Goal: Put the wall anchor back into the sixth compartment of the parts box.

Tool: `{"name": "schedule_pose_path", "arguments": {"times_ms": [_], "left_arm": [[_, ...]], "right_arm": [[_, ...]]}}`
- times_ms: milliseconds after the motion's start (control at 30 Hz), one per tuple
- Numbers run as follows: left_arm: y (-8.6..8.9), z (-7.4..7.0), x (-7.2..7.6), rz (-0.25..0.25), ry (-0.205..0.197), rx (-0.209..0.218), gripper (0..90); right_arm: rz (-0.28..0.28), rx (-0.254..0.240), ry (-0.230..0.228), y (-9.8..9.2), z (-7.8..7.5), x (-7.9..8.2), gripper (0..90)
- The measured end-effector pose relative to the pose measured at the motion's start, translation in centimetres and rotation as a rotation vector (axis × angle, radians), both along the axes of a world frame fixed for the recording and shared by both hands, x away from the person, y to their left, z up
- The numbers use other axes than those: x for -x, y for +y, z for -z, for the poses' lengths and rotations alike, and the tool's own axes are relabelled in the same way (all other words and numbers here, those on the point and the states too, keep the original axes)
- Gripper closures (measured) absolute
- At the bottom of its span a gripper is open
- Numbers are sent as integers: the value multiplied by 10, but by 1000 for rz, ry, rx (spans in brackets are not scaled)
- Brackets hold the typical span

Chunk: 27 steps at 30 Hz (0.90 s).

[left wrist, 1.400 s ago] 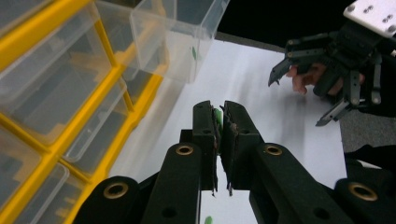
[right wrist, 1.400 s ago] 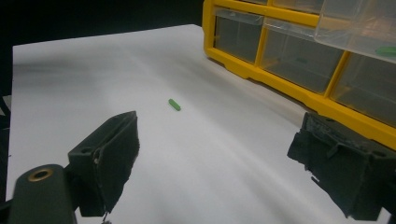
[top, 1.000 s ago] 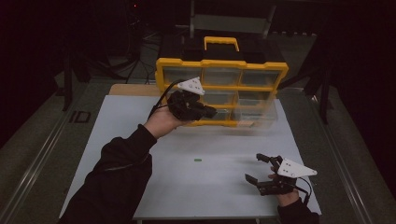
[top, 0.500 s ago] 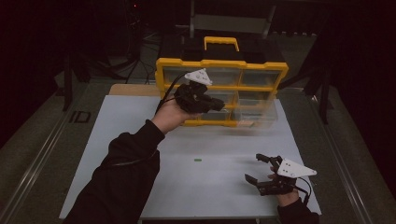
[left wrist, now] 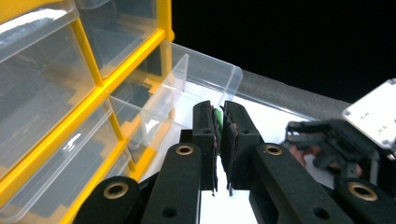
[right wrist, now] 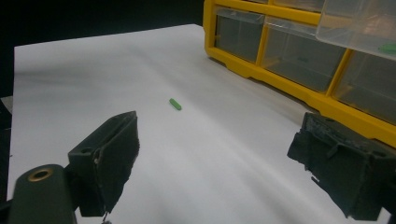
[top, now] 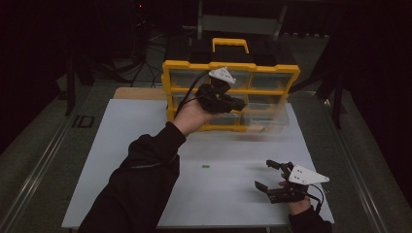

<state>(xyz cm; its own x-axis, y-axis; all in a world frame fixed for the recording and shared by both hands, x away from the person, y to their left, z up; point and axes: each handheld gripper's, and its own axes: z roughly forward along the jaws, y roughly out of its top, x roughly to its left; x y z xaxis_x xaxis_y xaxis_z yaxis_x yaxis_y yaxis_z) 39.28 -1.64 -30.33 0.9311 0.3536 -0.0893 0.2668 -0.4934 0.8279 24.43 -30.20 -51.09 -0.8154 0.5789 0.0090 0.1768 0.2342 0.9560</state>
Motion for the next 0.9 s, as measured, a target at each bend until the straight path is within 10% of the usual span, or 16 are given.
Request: {"name": "schedule_pose_path", "arguments": {"times_ms": [900], "left_arm": [[-66, 14, -13, -188, 48, 36, 833]], "right_arm": [[-1, -2, -5, -1, -1, 0, 127]]}}
